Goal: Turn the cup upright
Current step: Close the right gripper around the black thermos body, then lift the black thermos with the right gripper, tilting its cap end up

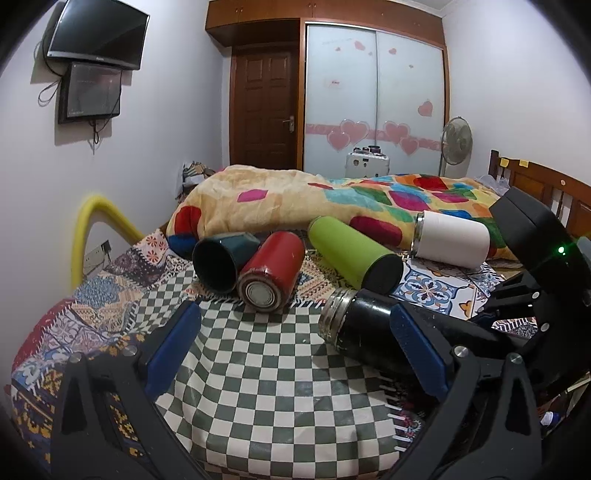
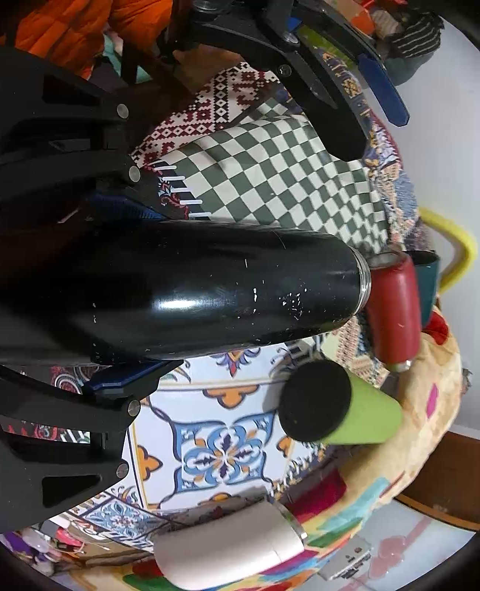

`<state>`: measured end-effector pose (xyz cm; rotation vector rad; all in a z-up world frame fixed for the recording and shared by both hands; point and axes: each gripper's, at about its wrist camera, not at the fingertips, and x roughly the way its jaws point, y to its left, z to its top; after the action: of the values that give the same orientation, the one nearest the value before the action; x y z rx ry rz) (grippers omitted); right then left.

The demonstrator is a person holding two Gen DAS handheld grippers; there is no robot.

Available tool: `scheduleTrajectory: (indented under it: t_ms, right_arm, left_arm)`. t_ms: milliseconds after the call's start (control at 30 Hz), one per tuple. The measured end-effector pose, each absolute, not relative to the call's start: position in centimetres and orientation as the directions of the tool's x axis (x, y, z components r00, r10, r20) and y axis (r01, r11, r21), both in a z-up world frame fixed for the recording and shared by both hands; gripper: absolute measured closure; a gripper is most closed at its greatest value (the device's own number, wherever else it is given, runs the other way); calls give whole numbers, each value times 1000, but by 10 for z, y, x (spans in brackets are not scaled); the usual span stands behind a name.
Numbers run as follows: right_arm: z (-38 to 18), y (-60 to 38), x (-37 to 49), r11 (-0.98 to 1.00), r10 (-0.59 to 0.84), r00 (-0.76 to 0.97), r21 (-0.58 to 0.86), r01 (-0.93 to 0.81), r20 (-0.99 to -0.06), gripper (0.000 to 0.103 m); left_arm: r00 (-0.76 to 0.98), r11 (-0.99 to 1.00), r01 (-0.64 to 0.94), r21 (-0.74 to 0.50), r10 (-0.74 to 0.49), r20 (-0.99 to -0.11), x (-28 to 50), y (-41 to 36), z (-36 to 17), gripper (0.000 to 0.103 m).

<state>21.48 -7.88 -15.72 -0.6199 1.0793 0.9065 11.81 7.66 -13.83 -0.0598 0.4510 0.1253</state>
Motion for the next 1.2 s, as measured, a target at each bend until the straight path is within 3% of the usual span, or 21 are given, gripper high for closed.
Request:
scheduleTrajectory:
  t_ms: [300,400,533,833,967,1200]
  right_arm:
    - [-156,-76,222,523,305,199,-11,-853,-931,39]
    - [-150,-80,217,531,347,194,21,-847,-918,32]
    - [-134,-97,209,552,425,198,80,-830,-883,31]
    - [-92,-181,195,691,502,451,29,-723,-738,27]
    - [-99,-199,201,751,465,541,-11,-660,-701,25]
    - [-139,-211,220,769,437,511,13,-639,-740,25]
  left_arm:
    - [882,990,-140,-28,112,-458,119,79,-141,0]
    - [884,990,-140,-9,121,-452,116,75,-135,0]
    - [889,993,-119,12,112,-444,118,65,-125,0]
    - [864,993,27,119,36,-502,119,17,-126,0]
    - [854,988,58,144,26,-520,117,-7,-132,0]
    - [824,993,57,101,10,-567,128,-16,-141,0]
